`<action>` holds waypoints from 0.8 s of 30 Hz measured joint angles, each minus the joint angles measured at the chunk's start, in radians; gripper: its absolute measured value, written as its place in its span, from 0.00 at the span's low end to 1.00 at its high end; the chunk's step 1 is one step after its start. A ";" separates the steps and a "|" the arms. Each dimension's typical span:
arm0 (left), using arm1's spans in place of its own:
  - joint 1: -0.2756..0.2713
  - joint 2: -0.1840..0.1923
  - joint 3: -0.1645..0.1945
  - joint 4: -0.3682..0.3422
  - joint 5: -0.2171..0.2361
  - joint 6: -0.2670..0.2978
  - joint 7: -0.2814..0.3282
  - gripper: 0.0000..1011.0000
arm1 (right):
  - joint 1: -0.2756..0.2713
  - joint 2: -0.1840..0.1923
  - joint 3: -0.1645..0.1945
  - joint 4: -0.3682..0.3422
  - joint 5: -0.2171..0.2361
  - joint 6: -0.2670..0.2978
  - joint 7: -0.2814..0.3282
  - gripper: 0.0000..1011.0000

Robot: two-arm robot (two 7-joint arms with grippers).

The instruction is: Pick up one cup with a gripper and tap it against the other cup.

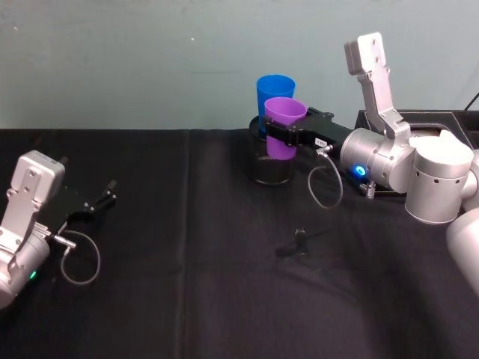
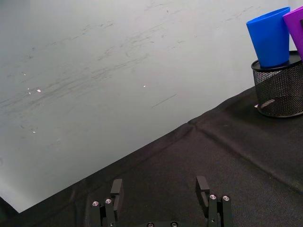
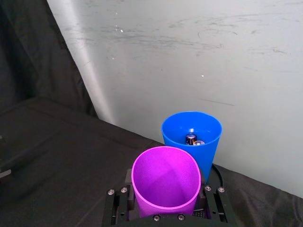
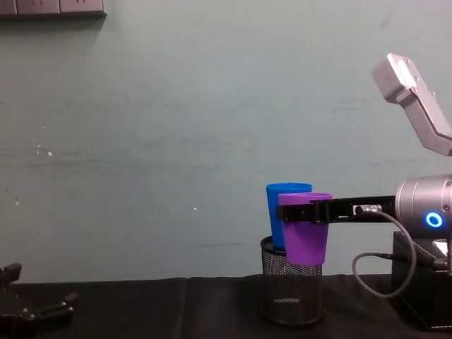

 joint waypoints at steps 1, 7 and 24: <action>0.000 0.000 0.000 0.000 0.000 0.000 0.000 0.99 | 0.000 0.000 0.000 0.000 0.000 0.000 0.000 0.71; 0.000 0.000 0.000 0.000 0.000 0.000 0.000 0.99 | 0.000 0.000 0.000 0.000 0.000 0.000 0.000 0.71; 0.000 0.000 0.000 0.000 0.000 0.000 0.000 0.99 | 0.000 0.000 0.000 0.000 0.000 0.000 0.000 0.71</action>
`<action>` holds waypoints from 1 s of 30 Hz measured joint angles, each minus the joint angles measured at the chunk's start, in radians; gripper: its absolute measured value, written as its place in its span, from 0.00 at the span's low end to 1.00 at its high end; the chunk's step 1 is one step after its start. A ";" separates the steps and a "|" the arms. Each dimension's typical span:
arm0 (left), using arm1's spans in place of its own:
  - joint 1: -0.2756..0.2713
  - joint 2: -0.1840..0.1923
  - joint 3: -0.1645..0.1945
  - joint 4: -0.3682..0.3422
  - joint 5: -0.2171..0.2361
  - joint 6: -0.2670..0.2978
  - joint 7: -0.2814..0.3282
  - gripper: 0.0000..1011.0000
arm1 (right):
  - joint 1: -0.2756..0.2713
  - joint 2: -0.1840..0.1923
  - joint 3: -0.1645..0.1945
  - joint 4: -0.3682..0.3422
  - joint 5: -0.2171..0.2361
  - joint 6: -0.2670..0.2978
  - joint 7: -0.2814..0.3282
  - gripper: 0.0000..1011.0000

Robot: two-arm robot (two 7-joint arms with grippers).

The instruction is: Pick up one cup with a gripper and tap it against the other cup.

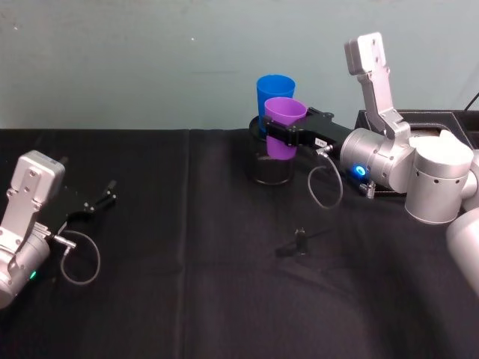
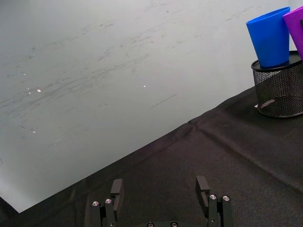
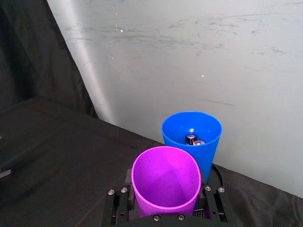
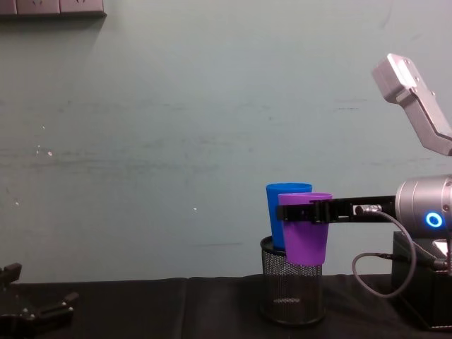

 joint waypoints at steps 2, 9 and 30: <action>0.000 0.000 0.000 0.000 0.000 0.000 0.000 0.99 | 0.000 0.000 0.000 0.000 0.000 0.000 0.000 0.71; 0.000 0.000 0.000 0.000 0.000 0.000 0.000 0.99 | 0.000 0.000 0.000 0.000 0.000 0.000 0.000 0.71; 0.000 0.000 0.000 0.000 0.000 0.000 0.000 0.99 | 0.000 0.000 0.000 0.000 0.000 0.000 0.000 0.71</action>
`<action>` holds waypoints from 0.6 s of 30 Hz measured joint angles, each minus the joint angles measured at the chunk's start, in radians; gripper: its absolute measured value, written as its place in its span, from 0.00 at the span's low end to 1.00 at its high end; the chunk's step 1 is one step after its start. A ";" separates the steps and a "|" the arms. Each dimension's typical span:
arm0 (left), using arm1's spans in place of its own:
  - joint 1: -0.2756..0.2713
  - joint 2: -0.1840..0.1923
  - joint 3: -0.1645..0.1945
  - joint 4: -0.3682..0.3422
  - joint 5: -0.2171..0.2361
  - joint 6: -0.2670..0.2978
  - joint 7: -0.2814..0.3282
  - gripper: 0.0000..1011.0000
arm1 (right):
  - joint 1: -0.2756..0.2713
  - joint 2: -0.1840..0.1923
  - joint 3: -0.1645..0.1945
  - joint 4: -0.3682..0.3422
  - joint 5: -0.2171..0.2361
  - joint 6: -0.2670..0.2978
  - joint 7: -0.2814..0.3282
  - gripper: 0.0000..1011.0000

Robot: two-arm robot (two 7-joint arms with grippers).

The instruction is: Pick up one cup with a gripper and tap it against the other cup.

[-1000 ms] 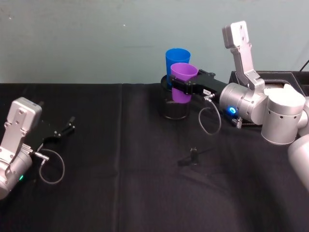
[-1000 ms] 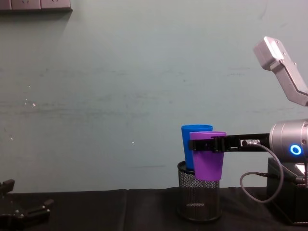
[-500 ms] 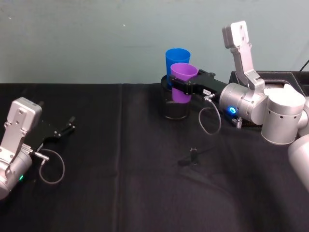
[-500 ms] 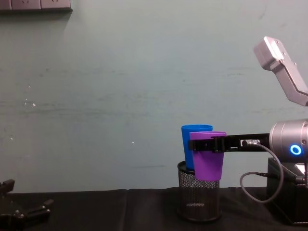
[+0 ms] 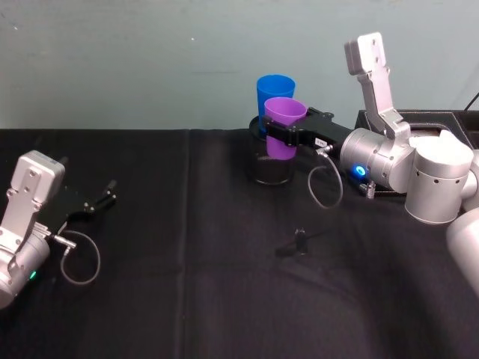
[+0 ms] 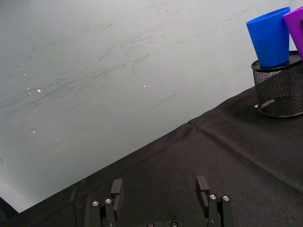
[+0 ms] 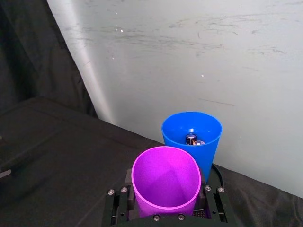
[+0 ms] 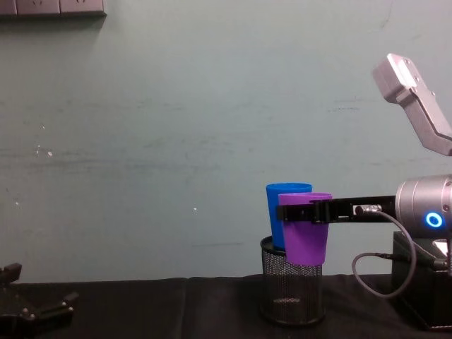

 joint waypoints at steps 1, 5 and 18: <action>0.000 0.000 0.000 0.000 0.000 0.000 0.000 0.99 | 0.000 0.000 0.000 0.000 0.000 0.000 0.000 0.71; 0.000 0.000 0.000 0.000 0.000 0.000 0.000 0.99 | 0.000 0.000 0.000 0.000 0.000 0.000 0.000 0.71; 0.000 0.000 0.000 0.000 0.000 0.000 0.000 0.99 | 0.000 0.000 0.000 0.000 0.000 0.000 0.000 0.71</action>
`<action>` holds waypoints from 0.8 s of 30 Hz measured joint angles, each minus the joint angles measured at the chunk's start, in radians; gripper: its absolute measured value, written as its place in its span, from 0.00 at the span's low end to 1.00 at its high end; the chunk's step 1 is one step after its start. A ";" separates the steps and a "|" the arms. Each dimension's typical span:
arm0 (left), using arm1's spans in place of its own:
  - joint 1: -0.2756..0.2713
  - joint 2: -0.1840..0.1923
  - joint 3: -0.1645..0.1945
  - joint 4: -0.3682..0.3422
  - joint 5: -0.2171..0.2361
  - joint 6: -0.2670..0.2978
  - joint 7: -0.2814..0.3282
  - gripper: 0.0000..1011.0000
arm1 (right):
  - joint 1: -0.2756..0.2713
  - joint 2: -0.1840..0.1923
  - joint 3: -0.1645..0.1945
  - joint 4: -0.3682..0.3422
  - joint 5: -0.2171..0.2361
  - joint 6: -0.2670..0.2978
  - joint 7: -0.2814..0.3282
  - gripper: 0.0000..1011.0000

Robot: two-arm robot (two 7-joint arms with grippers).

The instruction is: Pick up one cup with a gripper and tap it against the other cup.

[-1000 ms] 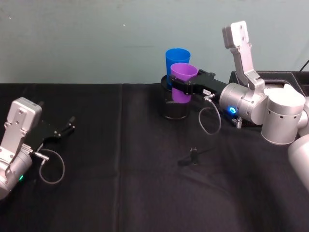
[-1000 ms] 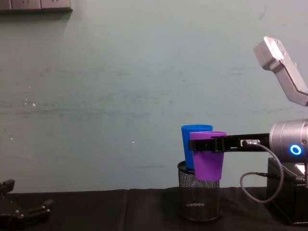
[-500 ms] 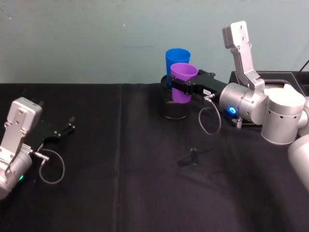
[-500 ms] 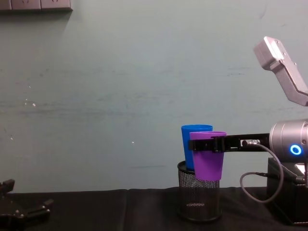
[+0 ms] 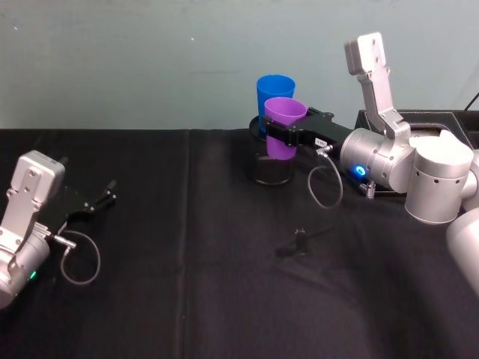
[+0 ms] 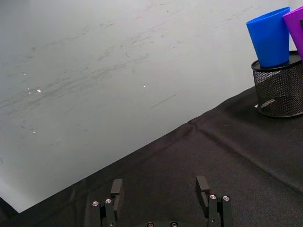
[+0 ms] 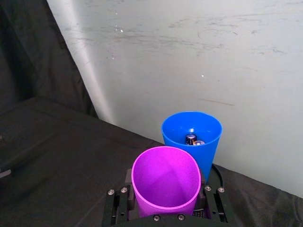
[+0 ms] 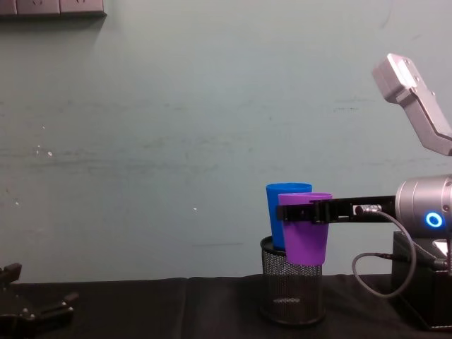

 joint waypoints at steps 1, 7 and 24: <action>0.000 0.000 0.000 0.000 0.000 0.000 0.000 0.99 | 0.000 0.000 0.000 0.000 0.000 0.000 0.000 0.71; 0.000 0.000 0.000 0.000 0.000 0.000 0.000 0.99 | 0.000 0.000 0.000 0.000 0.000 0.000 0.000 0.71; 0.000 0.000 0.000 0.000 0.000 0.000 0.000 0.99 | 0.000 0.000 0.000 0.000 0.000 0.000 0.000 0.71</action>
